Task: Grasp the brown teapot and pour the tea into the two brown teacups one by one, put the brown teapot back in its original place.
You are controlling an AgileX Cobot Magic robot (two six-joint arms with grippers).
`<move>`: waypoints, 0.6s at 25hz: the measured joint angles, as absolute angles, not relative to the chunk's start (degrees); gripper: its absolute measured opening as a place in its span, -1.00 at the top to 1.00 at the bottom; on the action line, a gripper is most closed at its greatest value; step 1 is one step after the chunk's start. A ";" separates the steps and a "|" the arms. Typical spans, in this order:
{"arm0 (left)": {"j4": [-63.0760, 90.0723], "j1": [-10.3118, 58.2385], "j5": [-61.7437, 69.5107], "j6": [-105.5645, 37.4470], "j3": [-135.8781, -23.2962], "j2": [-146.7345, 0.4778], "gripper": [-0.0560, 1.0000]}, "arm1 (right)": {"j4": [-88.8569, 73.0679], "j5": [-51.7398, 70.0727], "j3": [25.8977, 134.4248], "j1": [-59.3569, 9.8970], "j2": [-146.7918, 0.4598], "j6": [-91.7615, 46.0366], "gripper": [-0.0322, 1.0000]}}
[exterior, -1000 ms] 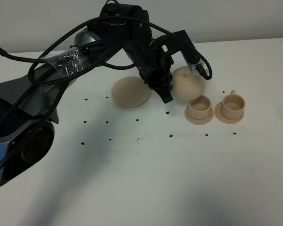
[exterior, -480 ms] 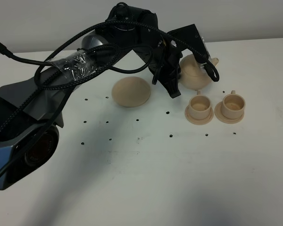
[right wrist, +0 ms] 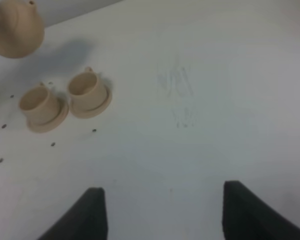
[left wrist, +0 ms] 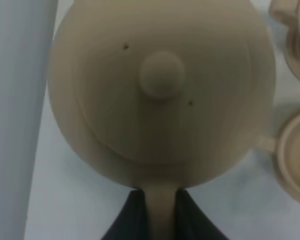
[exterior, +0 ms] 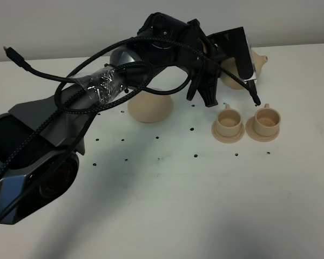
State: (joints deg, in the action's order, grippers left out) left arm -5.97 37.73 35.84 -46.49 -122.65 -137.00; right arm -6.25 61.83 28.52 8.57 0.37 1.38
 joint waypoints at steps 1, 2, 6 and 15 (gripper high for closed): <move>-6.71 38.01 34.81 -46.55 -122.65 -137.60 0.68 | -6.25 61.83 28.52 8.57 0.37 1.38 -0.01; -7.45 38.20 34.08 -46.55 -122.65 -138.23 0.68 | -6.25 61.83 28.52 8.57 0.37 1.38 -0.01; -9.29 38.91 31.20 -47.14 -122.65 -139.59 0.68 | -6.25 61.83 28.52 8.57 0.37 1.38 -0.01; -13.20 39.70 27.73 -52.70 -122.65 -139.73 0.68 | -6.25 61.83 28.52 8.57 0.37 1.38 -0.01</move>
State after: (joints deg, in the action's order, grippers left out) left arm -13.20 39.70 27.73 -52.70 -122.65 -139.73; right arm -6.25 61.83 28.52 8.57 0.37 1.38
